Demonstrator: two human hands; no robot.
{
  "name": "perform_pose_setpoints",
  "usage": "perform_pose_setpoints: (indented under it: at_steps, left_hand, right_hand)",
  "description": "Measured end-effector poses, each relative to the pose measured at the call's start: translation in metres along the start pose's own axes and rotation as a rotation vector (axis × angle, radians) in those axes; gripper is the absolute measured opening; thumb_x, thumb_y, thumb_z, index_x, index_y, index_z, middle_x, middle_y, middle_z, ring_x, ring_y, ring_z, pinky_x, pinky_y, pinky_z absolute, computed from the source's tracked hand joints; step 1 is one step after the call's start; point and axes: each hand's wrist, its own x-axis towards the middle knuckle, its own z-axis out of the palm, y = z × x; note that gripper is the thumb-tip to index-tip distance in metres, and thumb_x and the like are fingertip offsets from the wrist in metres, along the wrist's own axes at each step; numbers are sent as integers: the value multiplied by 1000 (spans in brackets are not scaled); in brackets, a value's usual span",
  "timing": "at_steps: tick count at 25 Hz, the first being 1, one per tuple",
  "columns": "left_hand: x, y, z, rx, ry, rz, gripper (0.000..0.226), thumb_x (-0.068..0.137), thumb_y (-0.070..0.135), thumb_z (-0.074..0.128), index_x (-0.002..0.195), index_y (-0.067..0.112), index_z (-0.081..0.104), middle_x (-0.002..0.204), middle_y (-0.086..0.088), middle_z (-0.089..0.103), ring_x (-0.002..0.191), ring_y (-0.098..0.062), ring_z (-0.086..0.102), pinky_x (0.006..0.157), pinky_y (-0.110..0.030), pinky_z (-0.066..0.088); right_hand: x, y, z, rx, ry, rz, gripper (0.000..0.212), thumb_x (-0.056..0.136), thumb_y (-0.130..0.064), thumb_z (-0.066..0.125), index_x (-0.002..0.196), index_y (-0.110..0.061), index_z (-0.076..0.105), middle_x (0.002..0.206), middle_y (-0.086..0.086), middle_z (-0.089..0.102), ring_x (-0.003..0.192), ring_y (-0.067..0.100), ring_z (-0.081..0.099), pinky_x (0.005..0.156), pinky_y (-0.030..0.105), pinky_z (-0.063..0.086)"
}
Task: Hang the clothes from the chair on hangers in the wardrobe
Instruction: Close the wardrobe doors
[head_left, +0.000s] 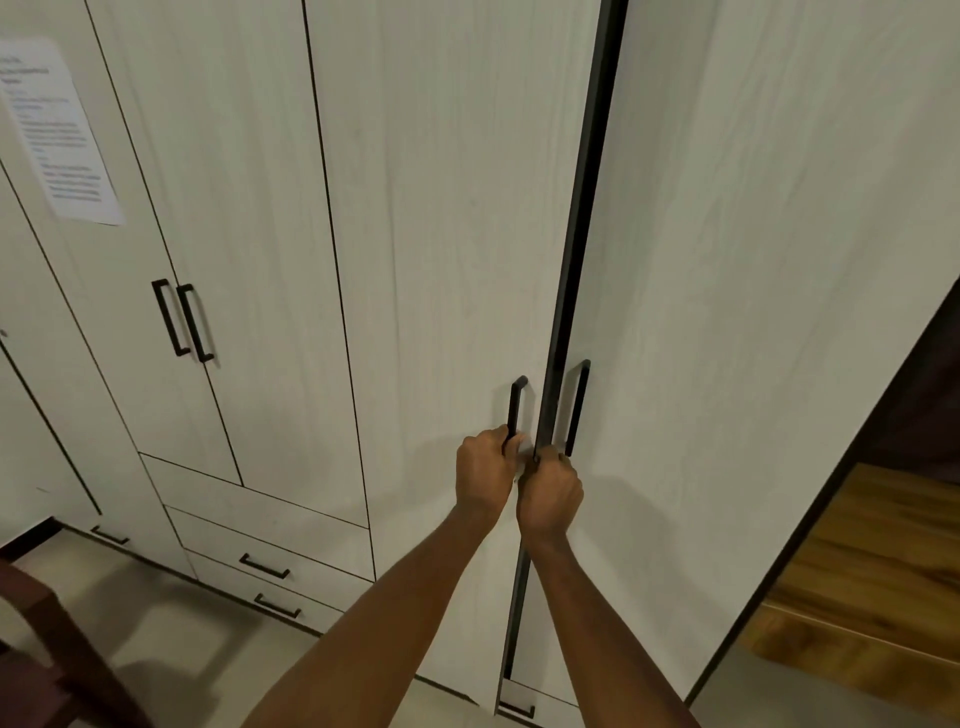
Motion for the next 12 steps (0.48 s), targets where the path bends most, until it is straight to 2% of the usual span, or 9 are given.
perform_pose_setpoints:
  at_steps: [6,9,12]
  left_hand:
    - [22,2,23,35,2,23,34,101,37,58,103,9,76,88,-7,77,72,-18,71,70,-19,52]
    - [29,3,32,14,14,38,35,101,38,58,100,8,77,85,-6,77,71,-18,71,71,-25,58]
    - [37,4,40,17,18,33,36,101,37,59,89,7,75,76,-6,74,62,-15,66,65,-26,56]
  right_hand:
    - [29,14,10,-25,-3,-29,17,75,6,82,70,-3,69,63,11,68,49,26,65,47,26,45]
    - [37,17,14,-87,15,-71,23,68,9,86,67,-3,67,58,11,66,43,25,62,41,26,46]
    - [47,18,14,-122,29,-109,29,60,9,90,61,-5,65,51,8,62,37,23,59,37,24,42]
